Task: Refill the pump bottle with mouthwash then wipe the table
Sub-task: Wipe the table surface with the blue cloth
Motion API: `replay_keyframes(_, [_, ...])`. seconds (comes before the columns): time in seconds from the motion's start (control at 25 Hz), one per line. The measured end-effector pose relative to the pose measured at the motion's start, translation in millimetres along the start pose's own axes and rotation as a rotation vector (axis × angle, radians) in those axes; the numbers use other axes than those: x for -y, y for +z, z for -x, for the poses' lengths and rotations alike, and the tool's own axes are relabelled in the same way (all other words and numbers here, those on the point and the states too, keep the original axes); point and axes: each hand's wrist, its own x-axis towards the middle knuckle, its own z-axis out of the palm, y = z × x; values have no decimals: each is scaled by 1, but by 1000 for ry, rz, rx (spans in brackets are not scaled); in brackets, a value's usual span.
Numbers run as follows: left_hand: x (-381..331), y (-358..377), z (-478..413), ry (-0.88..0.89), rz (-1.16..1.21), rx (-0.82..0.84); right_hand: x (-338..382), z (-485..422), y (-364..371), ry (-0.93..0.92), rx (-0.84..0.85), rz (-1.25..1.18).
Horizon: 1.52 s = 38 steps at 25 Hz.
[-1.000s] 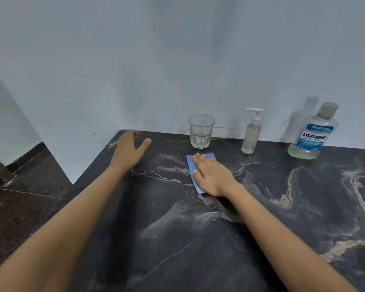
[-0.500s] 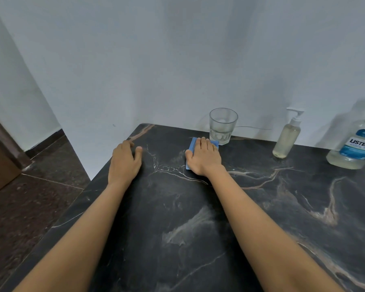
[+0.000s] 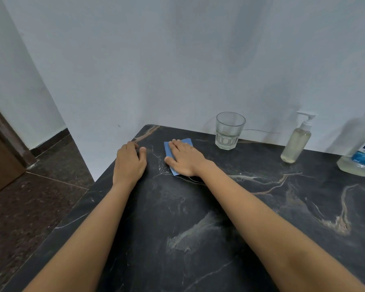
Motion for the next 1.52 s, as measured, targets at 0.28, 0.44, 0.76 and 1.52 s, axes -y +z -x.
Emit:
replay_keyframes(0.28, [1,1,-2,32,-28,-9,-4,-50,-28,-271,189,100])
replay_keyframes(0.44, [-1,1,-2,46,-31,-1,-11,-69,-26,-229,158,53])
replay_keyframes(0.76, [-1,1,-2,57,-17,9,-19,-75,-21,-135,79,-41])
replay_keyframes(1.52, [-92,31,58,95,97,124,-80,44,-19,712,-941,-837])
